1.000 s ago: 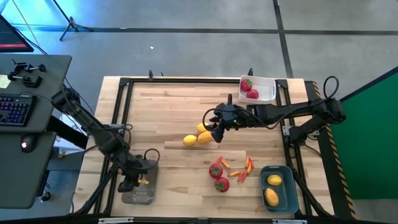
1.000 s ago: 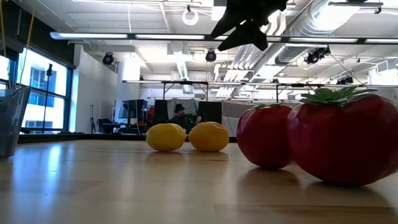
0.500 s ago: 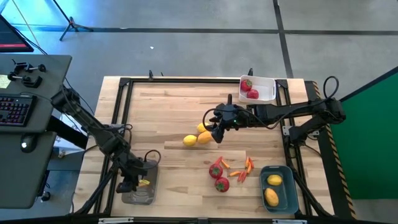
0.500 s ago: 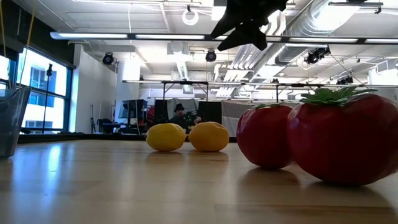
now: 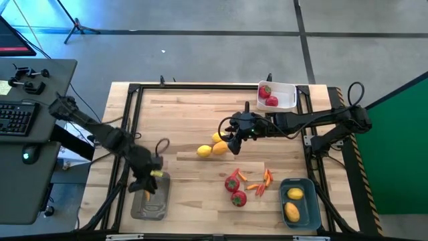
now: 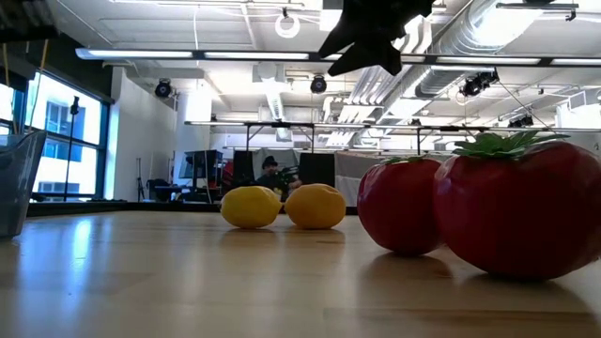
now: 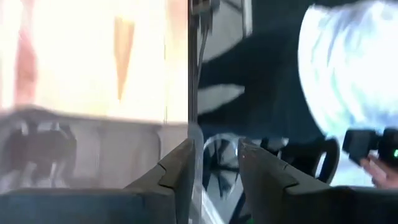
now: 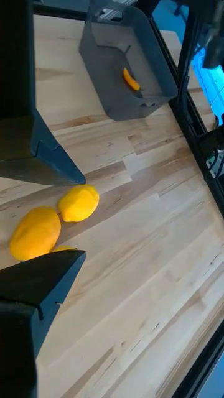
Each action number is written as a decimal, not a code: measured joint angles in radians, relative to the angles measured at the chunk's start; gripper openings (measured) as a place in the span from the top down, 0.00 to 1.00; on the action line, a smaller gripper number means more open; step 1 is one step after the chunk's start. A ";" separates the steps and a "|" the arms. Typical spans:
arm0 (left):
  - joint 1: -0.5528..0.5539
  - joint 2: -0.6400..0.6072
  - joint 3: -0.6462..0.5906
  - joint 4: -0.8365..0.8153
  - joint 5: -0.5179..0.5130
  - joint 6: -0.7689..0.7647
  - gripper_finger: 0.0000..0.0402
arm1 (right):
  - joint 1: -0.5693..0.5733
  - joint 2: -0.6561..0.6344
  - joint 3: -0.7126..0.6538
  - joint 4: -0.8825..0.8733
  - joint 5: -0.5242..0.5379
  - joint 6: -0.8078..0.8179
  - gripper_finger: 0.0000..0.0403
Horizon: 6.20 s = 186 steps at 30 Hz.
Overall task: Sort produce into baskets
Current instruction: Put the tomato into the white bin
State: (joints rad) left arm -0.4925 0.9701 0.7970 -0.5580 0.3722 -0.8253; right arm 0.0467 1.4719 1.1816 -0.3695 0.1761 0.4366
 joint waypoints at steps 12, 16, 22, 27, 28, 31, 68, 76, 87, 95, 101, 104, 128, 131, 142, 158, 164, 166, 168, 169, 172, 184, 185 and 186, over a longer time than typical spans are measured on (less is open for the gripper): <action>0.312 -0.004 0.000 0.061 -0.045 0.261 0.97 | 0.000 0.000 0.000 0.000 0.000 0.033 0.79; 0.399 0.016 0.000 0.160 -0.060 0.343 0.99 | 0.000 0.000 0.000 0.000 0.000 0.061 0.85; 0.517 0.053 -0.050 0.344 -0.031 0.428 1.00 | 0.003 0.000 0.000 -0.001 -0.035 0.113 0.92; 0.606 0.096 -0.155 0.571 0.071 0.418 1.00 | 0.036 0.000 0.000 -0.065 -0.038 0.179 0.92; 0.618 0.105 -0.178 0.629 0.079 0.406 1.00 | 0.046 0.000 0.000 -0.092 -0.038 0.204 0.91; 0.647 0.127 -0.238 0.787 0.115 0.365 1.00 | 0.083 0.001 0.000 -0.161 -0.040 0.289 0.88; 0.720 0.222 -0.288 0.876 0.125 0.477 1.00 | 0.419 0.482 0.391 -0.554 -0.124 0.880 0.33; 0.720 0.221 -0.288 0.866 0.175 0.477 1.00 | 0.384 0.562 0.463 -0.587 -0.121 0.816 0.33; 0.720 0.221 -0.288 0.864 0.175 0.472 1.00 | 0.365 0.624 0.463 -0.588 -0.095 0.776 0.33; 0.720 0.221 -0.288 0.860 0.175 0.471 1.00 | 0.361 0.620 0.469 -0.591 -0.061 0.797 0.33; 0.719 0.221 -0.288 0.860 0.175 0.471 1.00 | 0.337 0.619 0.516 -0.591 -0.067 0.791 0.33; 0.719 0.221 -0.288 0.860 0.175 0.471 1.00 | 0.319 0.617 0.528 -0.579 -0.072 0.772 0.33; 0.719 0.221 -0.288 0.817 0.178 0.470 1.00 | 0.237 0.617 0.466 -0.414 -0.161 0.600 0.33; 0.719 0.221 -0.288 0.815 0.178 0.470 1.00 | 0.226 0.617 0.466 -0.414 -0.186 0.573 0.33; 0.719 0.221 -0.288 0.815 0.178 0.471 1.00 | 0.214 0.617 0.467 -0.394 -0.242 0.275 0.33; 0.719 0.221 -0.288 0.816 0.177 0.471 1.00 | 0.201 0.615 0.467 -0.343 -0.285 0.321 0.26; 0.719 0.221 -0.288 0.811 0.177 0.495 1.00 | 0.208 0.614 0.467 -0.339 -0.167 0.192 0.19; 0.719 0.221 -0.288 0.806 0.178 0.490 1.00 | 0.207 0.614 0.467 -0.330 -0.136 0.140 0.18; 0.719 0.221 -0.288 0.802 0.178 0.490 1.00 | 0.209 0.614 0.467 -0.314 -0.117 0.091 0.18; 0.719 0.221 -0.288 0.797 0.179 0.490 1.00 | 0.212 0.614 0.467 -0.312 -0.106 0.069 0.18; 0.719 0.221 -0.288 0.781 0.181 0.490 1.00 | 0.227 0.615 0.466 -0.316 -0.054 -0.012 0.18; 0.719 0.221 -0.288 0.760 0.180 0.506 1.00 | 0.232 0.642 0.458 -0.259 -0.076 -0.109 0.18; 0.719 0.221 -0.288 0.760 0.180 0.506 1.00 | 0.232 0.658 0.458 -0.257 -0.097 -0.109 0.18; 0.719 0.221 -0.288 0.760 0.179 0.506 1.00 | 0.233 0.673 0.458 -0.247 -0.115 -0.109 0.18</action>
State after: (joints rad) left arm 0.2268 1.1912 0.5095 0.2024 0.5514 -0.3195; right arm 0.2794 2.1452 1.6394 -0.6167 0.0614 0.3275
